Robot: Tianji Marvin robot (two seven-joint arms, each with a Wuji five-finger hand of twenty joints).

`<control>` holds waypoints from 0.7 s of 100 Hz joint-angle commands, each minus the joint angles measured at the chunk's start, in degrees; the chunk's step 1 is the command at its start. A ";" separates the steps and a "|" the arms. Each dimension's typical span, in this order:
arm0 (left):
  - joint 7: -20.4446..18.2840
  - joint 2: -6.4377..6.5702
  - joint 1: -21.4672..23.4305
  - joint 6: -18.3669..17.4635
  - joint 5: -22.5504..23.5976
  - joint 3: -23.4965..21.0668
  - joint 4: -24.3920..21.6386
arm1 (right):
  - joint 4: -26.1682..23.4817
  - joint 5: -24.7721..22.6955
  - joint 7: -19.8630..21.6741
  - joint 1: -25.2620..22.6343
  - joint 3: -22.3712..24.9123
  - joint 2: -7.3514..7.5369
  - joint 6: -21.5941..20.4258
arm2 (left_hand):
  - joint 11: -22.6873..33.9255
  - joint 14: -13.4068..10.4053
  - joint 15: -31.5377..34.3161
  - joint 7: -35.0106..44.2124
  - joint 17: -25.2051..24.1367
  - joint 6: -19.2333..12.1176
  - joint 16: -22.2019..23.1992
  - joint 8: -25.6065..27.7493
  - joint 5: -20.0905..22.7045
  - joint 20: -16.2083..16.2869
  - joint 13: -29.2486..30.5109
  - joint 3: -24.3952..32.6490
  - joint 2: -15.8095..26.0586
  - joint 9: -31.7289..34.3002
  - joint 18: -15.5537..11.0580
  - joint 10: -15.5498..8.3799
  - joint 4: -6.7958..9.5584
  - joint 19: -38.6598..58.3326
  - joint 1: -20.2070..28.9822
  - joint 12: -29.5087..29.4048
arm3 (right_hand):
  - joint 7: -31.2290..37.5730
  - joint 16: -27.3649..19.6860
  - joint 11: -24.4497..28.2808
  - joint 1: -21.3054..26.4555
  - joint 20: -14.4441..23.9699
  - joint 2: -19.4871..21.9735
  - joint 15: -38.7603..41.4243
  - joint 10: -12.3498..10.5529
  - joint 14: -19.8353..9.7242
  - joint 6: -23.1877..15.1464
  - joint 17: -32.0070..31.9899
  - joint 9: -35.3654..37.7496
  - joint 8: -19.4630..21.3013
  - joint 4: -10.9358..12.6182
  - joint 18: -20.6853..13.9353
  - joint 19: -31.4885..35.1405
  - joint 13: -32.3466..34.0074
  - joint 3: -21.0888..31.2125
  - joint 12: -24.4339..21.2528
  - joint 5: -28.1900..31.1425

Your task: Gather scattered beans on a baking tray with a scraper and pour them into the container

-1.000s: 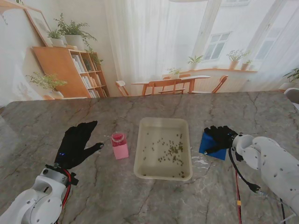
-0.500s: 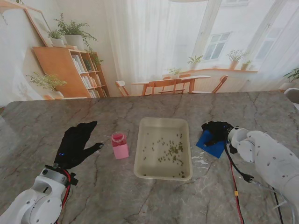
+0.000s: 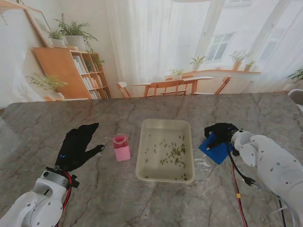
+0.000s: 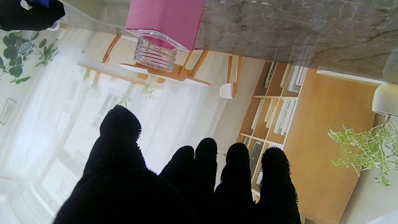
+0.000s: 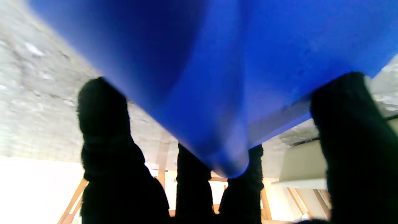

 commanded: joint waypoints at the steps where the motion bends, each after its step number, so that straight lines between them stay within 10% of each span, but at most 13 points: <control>1: 0.25 -0.06 0.19 -0.15 0.07 0.20 0.16 | 2.90 -1.33 1.96 -4.75 -0.77 -0.12 0.36 | 0.13 -1.06 0.38 0.24 -0.26 0.16 0.76 0.41 0.75 -0.67 1.08 0.23 2.59 0.68 0.28 -1.65 0.40 1.50 1.96 0.99 | 18.94 9.62 8.37 15.67 -0.30 4.08 46.94 -22.36 -45.75 -8.18 -1.26 0.38 9.02 9.08 -8.55 0.78 12.70 10.20 1.79 9.13; 12: 0.41 -0.09 0.22 -0.11 0.07 0.19 0.16 | 0.15 -3.75 0.51 -6.82 3.26 -0.19 0.70 | 0.15 -1.14 0.41 0.27 -0.23 0.17 0.80 0.42 0.84 -0.67 1.17 0.20 2.66 0.75 0.27 -1.61 0.38 1.69 2.13 1.00 | 20.22 9.05 8.38 15.19 -0.27 3.17 47.16 -23.22 -45.66 -15.13 -0.60 1.24 19.45 9.03 -8.16 1.69 13.62 10.64 0.79 14.87; 48: 1.39 -0.20 0.80 -0.16 0.34 -0.21 -0.10 | -11.29 -7.77 0.04 -14.03 15.96 -1.13 -0.52 | 0.17 -1.07 0.47 0.29 -0.20 0.19 0.90 0.43 0.95 -0.75 1.35 0.11 2.86 0.86 0.35 -1.58 0.33 2.19 2.51 1.04 | 19.77 9.95 6.15 26.79 0.29 6.62 52.14 -18.32 -45.59 -18.07 -1.17 -9.43 30.67 9.78 -9.63 1.14 6.58 5.80 4.34 12.25; 61: 1.64 -0.25 1.03 -0.20 0.32 -0.38 -0.22 | -13.65 -8.77 0.64 -15.00 18.09 -1.07 -2.85 | 0.17 -1.11 0.48 0.30 -0.15 0.18 0.92 0.43 0.98 -0.74 1.39 0.10 2.96 0.88 0.29 -1.62 0.33 2.41 2.53 1.05 | 11.91 11.23 -1.29 31.98 5.47 10.78 54.64 -13.28 -45.90 -14.58 -0.62 -14.20 1.40 10.36 -10.87 1.36 4.48 1.68 -4.40 -1.09; 65: 1.74 -0.26 1.11 -0.20 0.34 -0.43 -0.27 | -14.38 -9.31 0.78 -15.26 18.71 -0.98 -3.66 | 0.16 -1.10 0.51 0.31 -0.12 0.23 0.94 0.44 1.01 -0.72 1.46 0.09 2.99 0.86 0.26 -1.68 0.32 2.48 2.53 1.05 | 1.21 11.81 -2.27 32.94 6.20 12.41 55.00 -12.76 -46.22 -6.72 -0.79 -15.36 -13.45 10.44 -11.09 0.97 3.92 0.40 -5.03 -4.98; 70: 1.87 -0.28 1.22 -0.23 0.37 -0.50 -0.33 | -15.19 -9.96 0.90 -15.61 19.40 -0.90 -4.43 | 0.15 -1.13 0.50 0.29 -0.18 0.21 0.95 0.43 0.97 -0.72 1.46 0.07 2.99 0.82 0.28 -1.60 0.31 2.52 2.54 1.04 | -6.04 12.30 -3.57 33.58 6.79 13.08 55.41 -11.63 -46.42 -2.38 -1.35 -16.07 -18.38 10.58 -11.17 0.55 3.47 -0.37 -5.57 -6.31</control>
